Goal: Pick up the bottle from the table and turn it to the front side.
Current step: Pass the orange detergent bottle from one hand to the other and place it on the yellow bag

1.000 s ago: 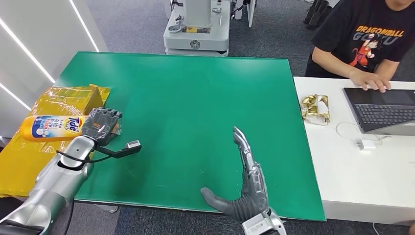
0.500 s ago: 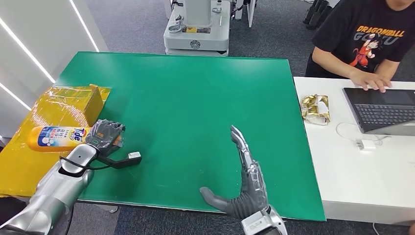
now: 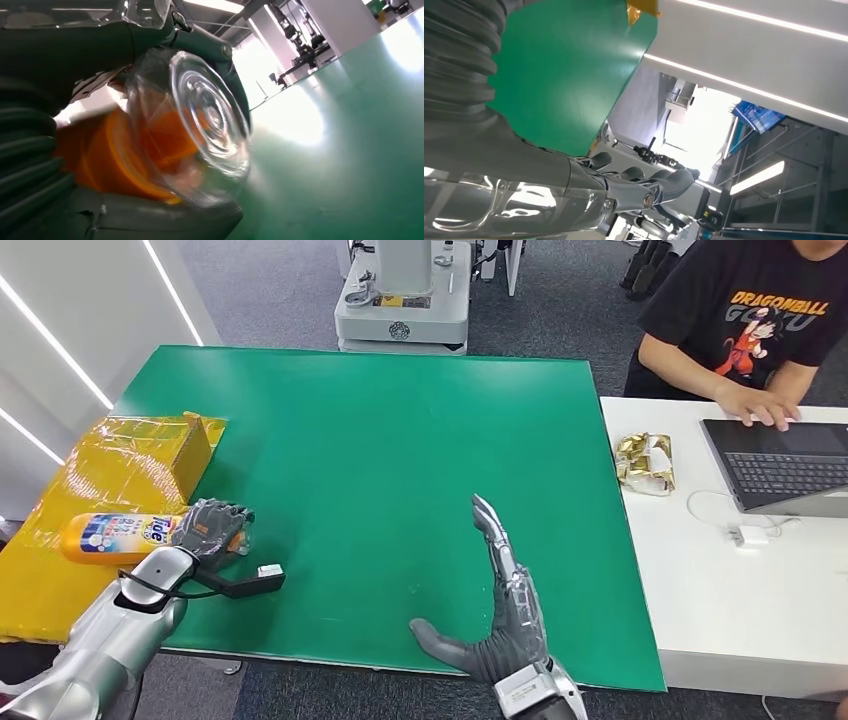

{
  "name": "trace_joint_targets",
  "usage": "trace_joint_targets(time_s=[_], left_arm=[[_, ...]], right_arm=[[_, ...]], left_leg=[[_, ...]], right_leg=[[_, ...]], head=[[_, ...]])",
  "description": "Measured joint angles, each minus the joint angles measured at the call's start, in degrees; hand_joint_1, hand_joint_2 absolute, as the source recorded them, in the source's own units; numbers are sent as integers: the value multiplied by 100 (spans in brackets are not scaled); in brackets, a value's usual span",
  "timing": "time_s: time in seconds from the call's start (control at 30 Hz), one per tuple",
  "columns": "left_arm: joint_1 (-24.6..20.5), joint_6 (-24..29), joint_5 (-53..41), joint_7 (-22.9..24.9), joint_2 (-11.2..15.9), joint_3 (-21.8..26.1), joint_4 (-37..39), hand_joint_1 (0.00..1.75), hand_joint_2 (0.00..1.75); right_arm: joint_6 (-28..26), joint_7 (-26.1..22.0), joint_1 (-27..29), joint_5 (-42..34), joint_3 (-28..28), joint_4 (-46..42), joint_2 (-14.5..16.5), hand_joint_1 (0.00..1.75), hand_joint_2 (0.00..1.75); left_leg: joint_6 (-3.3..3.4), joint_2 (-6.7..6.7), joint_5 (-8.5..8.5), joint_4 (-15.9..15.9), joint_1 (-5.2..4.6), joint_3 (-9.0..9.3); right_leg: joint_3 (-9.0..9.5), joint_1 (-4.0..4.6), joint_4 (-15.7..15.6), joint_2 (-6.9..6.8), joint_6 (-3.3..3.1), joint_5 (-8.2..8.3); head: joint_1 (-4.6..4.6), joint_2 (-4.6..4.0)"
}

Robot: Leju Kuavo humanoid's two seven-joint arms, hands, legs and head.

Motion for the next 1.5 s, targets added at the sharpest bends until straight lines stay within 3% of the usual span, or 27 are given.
trace_joint_targets(time_s=[0.83,1.17,1.33,1.5], left_arm=[[418,596,60,246,86,91,-285,0,175],[979,1309,212,80,80,473,-1247,0,175],[1182,1380,299,-9,89,663,-1692,0,175],[1715,1492,715,-300,280,876,-2266,0,175]], right_arm=[[87,-61,-390,-181,56,438,92,0,175],[-19,-49,-415,-298,99,443,92,0,175],[-67,-57,-406,-316,105,447,92,0,175],[-120,-77,-247,-298,103,430,92,0,175]], left_leg=[[-6,-1,4,-3,0,10],[-6,-1,4,-3,0,8],[-6,0,4,-4,0,8],[-13,9,-1,-5,1,10]], right_leg=[[7,0,4,-1,-1,0],[3,0,3,-1,-2,-1],[4,0,3,0,-2,-1],[-1,1,3,11,-5,-4]], head=[[0,0],[0,0],[0,0],[-1,0]])
